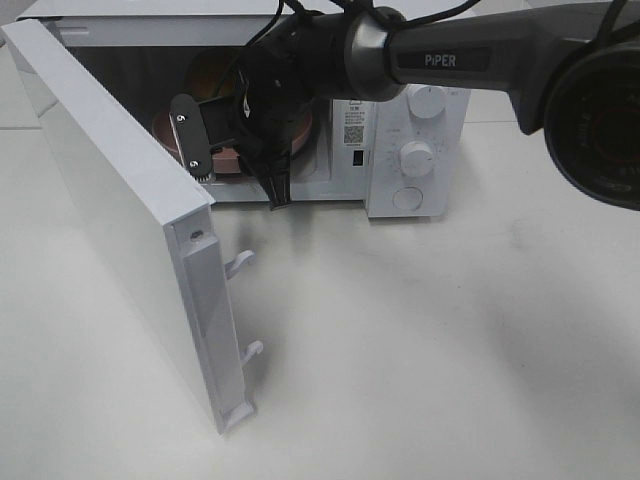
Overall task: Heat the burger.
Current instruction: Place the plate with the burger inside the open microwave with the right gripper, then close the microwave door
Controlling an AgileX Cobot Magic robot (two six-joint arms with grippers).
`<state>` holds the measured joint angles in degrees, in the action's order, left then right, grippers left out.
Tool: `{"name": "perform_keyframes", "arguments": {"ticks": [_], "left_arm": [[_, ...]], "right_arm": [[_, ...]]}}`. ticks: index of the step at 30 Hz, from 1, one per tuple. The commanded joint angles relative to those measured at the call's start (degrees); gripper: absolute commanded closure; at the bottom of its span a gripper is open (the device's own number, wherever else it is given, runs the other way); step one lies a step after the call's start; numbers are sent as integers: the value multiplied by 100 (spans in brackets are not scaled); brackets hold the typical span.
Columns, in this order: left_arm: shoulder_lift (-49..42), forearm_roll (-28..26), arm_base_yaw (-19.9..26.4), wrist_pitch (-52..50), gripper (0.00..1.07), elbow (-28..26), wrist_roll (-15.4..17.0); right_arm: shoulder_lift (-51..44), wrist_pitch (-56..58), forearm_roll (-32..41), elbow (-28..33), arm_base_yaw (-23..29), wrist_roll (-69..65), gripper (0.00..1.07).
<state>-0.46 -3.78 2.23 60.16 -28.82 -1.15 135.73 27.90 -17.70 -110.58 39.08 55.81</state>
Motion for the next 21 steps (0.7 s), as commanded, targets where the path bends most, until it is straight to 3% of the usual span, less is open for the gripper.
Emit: {"name": "perform_keyframes", "arguments": {"ticks": [1, 12, 21], "left_arm": [[-97, -23, -34, -74, 7, 17, -11], [-97, -23, -34, -74, 7, 17, -11], [-97, -23, -34, -74, 7, 17, -11]], "right_arm": [[-17, 40, 17, -63, -23, -97, 61], [-34, 241, 212, -11, -23, -378, 56], [-498, -510, 332, 819, -23, -378, 33]]}}
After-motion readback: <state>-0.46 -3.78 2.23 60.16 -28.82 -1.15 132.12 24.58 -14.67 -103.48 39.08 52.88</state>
